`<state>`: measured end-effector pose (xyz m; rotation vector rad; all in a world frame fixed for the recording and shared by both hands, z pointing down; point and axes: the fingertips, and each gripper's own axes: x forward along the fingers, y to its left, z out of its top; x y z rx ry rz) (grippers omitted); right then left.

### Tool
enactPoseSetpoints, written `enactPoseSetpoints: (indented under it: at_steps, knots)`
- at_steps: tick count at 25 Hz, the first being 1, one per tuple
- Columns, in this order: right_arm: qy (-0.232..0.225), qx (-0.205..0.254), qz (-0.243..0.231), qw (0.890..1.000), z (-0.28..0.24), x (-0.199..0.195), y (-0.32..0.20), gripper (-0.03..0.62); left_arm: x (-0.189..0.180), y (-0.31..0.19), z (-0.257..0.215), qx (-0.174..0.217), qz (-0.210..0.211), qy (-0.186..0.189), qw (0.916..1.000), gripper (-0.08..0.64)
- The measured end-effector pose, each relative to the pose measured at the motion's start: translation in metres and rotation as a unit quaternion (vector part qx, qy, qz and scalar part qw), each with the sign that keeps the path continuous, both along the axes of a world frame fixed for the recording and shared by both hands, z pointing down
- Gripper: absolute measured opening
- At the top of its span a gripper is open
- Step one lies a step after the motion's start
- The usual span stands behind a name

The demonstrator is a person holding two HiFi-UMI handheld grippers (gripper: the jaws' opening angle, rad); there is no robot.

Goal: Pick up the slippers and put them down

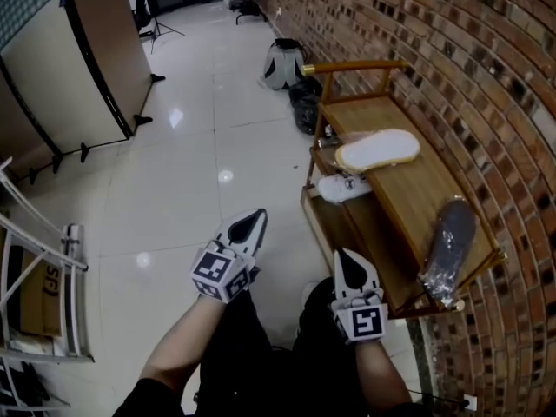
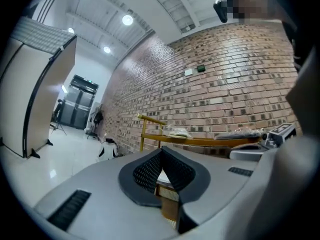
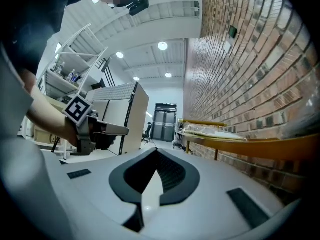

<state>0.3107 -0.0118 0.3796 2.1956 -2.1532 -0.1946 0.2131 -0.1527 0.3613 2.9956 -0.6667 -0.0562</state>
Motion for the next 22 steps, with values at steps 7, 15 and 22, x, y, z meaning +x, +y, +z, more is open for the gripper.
enactPoseSetpoints:
  at_steps: [7, 15, 22]
  knots:
    - [-0.035, -0.004, 0.015, 0.999, 0.012, 0.035, -0.027, 0.009, 0.080, -0.022, 0.030, -0.024, 0.048, -0.028, 0.9981, 0.003]
    - [-0.039, -0.001, 0.006, 0.999, 0.023, 0.039, -0.063, 0.009, 0.138, -0.047, 0.097, -0.204, 0.098, -0.004, 0.9740, 0.008]
    - [-0.065, 0.017, -0.008, 0.998, 0.018, 0.036, -0.075, 0.009, 0.183, -0.088, 0.164, -0.468, 0.059, 0.100, 0.8758, 0.189]
